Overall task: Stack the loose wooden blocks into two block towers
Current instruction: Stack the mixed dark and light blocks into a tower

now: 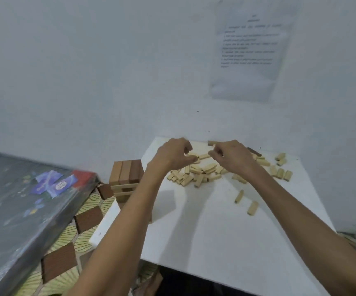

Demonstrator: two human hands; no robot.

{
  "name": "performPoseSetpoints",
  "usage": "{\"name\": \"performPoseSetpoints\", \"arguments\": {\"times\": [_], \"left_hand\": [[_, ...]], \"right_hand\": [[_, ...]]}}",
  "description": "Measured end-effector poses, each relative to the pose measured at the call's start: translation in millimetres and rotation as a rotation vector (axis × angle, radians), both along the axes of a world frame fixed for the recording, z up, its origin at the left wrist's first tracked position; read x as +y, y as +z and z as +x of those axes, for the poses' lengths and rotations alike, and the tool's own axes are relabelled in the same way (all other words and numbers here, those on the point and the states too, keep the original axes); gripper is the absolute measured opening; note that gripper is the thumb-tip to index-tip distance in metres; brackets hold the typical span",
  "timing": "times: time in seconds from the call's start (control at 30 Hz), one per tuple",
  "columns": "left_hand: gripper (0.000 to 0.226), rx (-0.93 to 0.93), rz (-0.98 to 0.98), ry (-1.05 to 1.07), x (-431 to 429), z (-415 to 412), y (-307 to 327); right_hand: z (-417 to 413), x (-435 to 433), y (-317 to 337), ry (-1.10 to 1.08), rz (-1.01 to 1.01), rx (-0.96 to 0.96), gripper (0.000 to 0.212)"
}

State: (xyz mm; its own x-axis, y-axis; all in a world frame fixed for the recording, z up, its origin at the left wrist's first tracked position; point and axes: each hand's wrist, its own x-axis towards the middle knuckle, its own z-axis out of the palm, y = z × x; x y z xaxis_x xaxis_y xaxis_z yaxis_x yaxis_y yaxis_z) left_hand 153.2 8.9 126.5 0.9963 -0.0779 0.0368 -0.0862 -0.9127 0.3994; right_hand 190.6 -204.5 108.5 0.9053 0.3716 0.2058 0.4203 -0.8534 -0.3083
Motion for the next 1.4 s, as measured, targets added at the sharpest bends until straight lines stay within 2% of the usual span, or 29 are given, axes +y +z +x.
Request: {"name": "performPoseSetpoints", "arguments": {"times": [0.17,0.27,0.47,0.6,0.73,0.87,1.0,1.17,1.3,1.4], "left_hand": [[0.063,0.011,-0.053,0.133,-8.4,62.4,-55.0],[0.062,0.021,-0.073,0.208,-7.9,99.8,-74.5],[0.062,0.048,0.037,0.292,-4.1,161.7,-112.7],[0.05,0.018,0.089,0.34,0.1,193.5,-128.8],[0.042,0.008,0.152,0.367,-3.5,207.3,-139.6],[0.031,-0.086,0.236,0.377,-6.8,206.8,-145.8],[0.025,-0.145,0.161,0.331,-5.0,206.9,-150.8],[0.019,-0.109,0.035,0.302,-10.6,207.5,-144.4],[0.022,-0.147,-0.072,0.235,-23.0,205.7,-141.4],[0.028,-0.157,-0.137,0.157,-36.5,202.9,-140.1]], "right_hand": [[46.0,-11.3,-24.2,-0.065,0.032,0.052,0.04],[84.2,-5.3,-43.4,-0.077,-0.013,0.051,0.035],[153.8,12.5,-84.2,-0.052,-0.158,0.079,0.043],[180.6,16.1,-111.1,-0.066,-0.252,0.066,0.045],[189.2,20.5,-127.6,-0.163,-0.184,-0.073,0.038],[187.6,24.3,-136.6,-0.221,-0.148,-0.06,0.038],[187.1,26.2,-141.4,-0.281,-0.099,-0.027,0.038],[188.6,23.0,-143.3,-0.249,-0.039,-0.032,0.035],[181.3,12.6,-136.3,-0.223,0.071,-0.103,0.029],[175.4,-6.5,-126.7,-0.227,0.043,-0.107,0.027]]}}
